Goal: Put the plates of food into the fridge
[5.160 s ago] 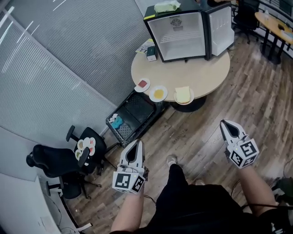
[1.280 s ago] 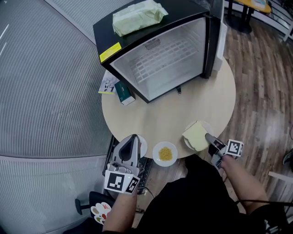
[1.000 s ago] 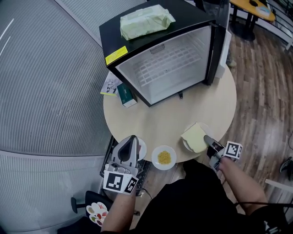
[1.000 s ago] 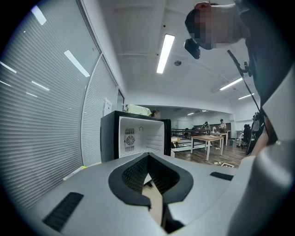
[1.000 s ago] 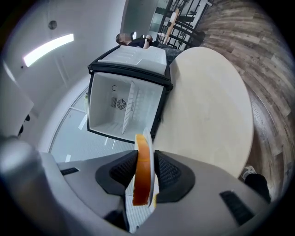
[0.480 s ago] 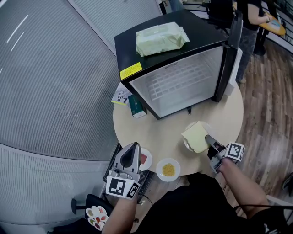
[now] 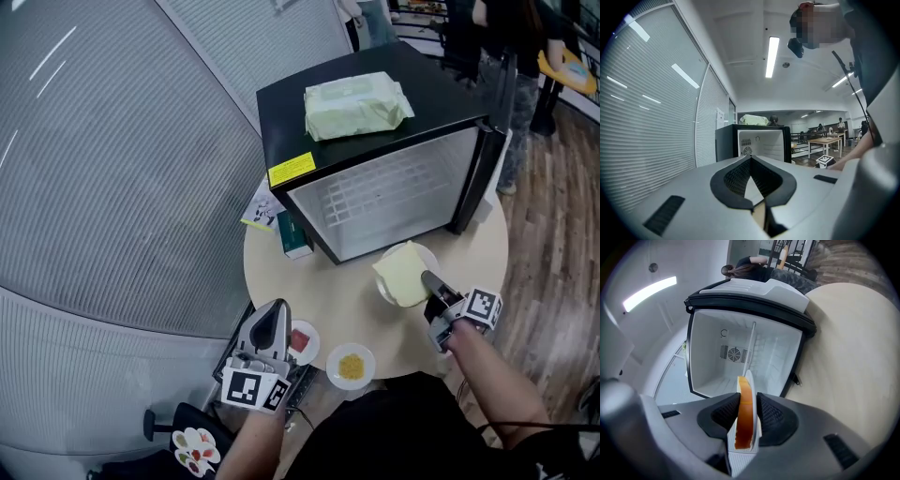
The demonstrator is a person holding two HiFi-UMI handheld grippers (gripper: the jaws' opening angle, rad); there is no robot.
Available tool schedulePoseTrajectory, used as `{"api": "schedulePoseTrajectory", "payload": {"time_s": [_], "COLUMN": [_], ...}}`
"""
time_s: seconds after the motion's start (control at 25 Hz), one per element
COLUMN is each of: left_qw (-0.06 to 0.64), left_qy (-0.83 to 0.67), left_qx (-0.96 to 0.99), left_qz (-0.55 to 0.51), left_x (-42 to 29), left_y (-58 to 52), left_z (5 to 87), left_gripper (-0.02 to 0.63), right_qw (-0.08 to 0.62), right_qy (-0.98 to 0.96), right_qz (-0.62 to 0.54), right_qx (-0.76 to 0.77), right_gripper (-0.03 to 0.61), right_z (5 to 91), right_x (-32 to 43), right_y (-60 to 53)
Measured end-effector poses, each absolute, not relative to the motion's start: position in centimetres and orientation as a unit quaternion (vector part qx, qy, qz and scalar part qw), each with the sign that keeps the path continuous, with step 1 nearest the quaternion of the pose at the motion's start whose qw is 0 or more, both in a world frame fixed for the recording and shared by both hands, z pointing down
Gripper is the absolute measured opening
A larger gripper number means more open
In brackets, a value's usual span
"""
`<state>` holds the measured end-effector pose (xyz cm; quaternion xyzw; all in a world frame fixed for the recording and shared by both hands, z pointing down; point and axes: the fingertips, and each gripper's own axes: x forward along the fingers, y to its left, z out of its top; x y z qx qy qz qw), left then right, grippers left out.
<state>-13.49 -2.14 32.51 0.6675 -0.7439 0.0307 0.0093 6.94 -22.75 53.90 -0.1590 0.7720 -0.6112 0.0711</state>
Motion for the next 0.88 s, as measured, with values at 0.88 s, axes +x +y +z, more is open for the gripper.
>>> {"api": "schedulePoseTrajectory", "payload": {"time_s": [0.88], "left_qw": [0.039], "left_qy": [-0.771], "left_qx": [0.636], "left_qz": [0.023], "left_x": [-19.2], "left_y": [-3.6], "left_z": [34.8], "left_gripper": [0.003], "right_qw": [0.089], "right_qy": [0.743], "right_qz": [-0.634], "right_qx": [-0.196], "right_gripper": [0.121], "right_z": [50.8], "right_x": [-3.9], "right_y": [-30.9]}}
